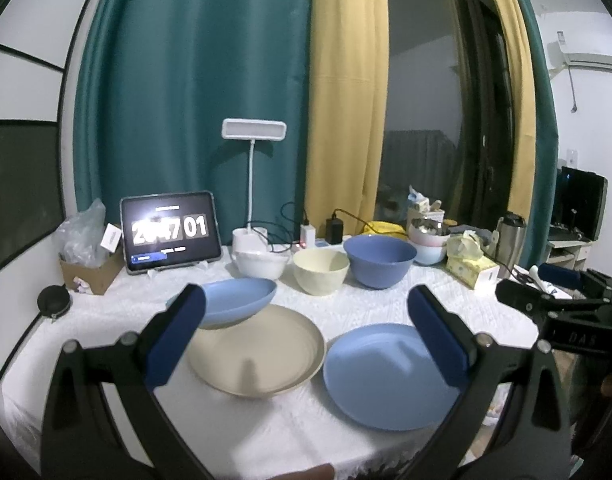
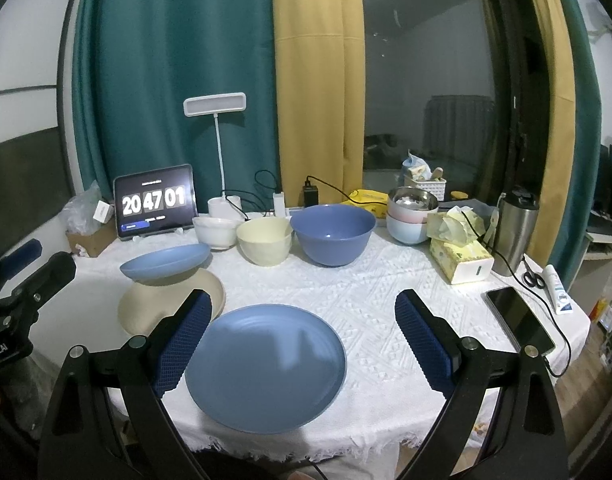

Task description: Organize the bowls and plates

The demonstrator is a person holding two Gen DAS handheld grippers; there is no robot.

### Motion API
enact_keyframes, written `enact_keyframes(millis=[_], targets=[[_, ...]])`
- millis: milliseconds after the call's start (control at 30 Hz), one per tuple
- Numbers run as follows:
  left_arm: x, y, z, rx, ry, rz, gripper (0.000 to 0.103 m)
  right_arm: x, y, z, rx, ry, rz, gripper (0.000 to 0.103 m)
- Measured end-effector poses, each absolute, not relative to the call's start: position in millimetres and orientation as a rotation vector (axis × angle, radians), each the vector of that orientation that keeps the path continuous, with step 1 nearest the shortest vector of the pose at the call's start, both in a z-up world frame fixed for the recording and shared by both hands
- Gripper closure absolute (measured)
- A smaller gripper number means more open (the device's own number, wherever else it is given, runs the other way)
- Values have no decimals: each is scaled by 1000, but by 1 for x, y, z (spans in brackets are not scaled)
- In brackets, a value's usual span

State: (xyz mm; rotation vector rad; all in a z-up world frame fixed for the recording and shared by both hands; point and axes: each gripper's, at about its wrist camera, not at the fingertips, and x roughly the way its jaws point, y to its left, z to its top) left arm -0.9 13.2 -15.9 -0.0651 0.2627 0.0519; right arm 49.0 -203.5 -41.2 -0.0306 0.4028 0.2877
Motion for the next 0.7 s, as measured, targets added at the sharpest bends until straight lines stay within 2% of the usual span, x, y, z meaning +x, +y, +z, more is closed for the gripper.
enact_keyframes(millis=[700], targets=[[-2, 14, -12, -71, 250, 45, 1, 54, -212, -49, -41, 418, 274, 7]])
